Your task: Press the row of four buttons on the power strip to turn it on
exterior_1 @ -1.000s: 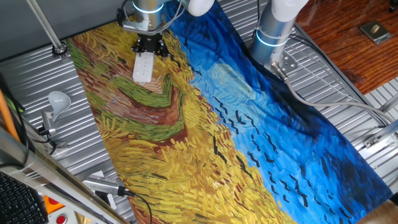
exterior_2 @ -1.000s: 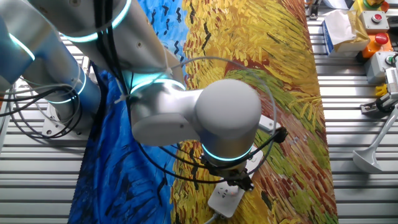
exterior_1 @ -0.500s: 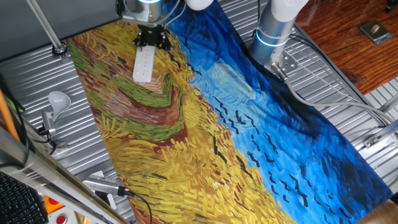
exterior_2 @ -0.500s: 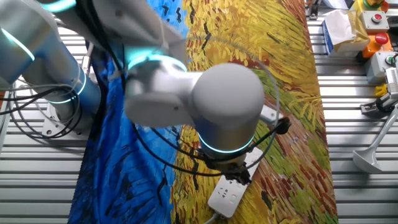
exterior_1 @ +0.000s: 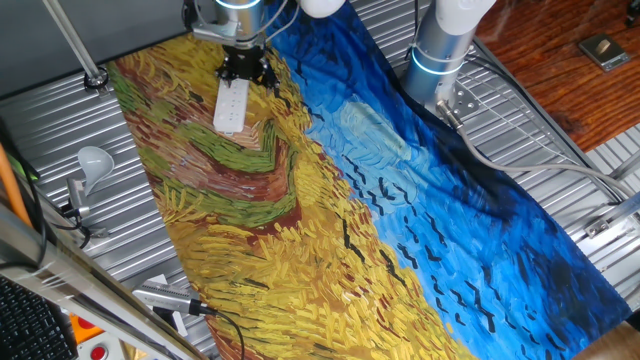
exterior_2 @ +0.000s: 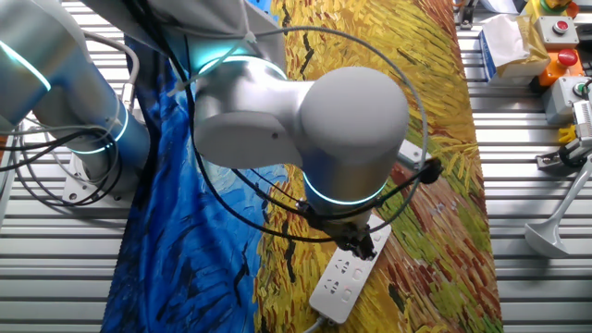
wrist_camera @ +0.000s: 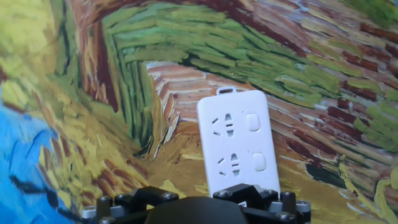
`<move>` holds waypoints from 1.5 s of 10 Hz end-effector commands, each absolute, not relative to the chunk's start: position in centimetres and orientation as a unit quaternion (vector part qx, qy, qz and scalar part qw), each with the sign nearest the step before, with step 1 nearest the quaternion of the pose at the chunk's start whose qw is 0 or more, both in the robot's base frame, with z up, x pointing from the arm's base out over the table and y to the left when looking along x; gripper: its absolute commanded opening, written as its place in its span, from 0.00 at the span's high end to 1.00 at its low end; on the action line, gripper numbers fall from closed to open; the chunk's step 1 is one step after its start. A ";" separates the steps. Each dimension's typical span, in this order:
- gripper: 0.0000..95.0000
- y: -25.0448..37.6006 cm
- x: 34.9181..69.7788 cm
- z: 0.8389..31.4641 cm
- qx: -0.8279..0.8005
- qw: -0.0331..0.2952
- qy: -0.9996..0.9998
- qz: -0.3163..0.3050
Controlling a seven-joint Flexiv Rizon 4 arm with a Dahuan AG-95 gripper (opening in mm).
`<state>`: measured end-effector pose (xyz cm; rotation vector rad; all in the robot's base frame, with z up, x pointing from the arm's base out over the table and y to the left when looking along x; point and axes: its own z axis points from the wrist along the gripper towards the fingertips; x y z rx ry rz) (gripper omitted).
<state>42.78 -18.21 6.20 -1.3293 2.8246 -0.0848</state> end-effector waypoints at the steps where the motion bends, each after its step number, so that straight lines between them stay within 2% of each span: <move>1: 0.00 -18.1 42.8 6.2 -0.425 0.003 0.904 -0.042; 6: 0.00 -18.1 42.8 6.2 -0.470 -0.009 0.882 -0.038; 15: 0.00 -18.5 46.1 3.4 -0.472 0.009 0.881 -0.024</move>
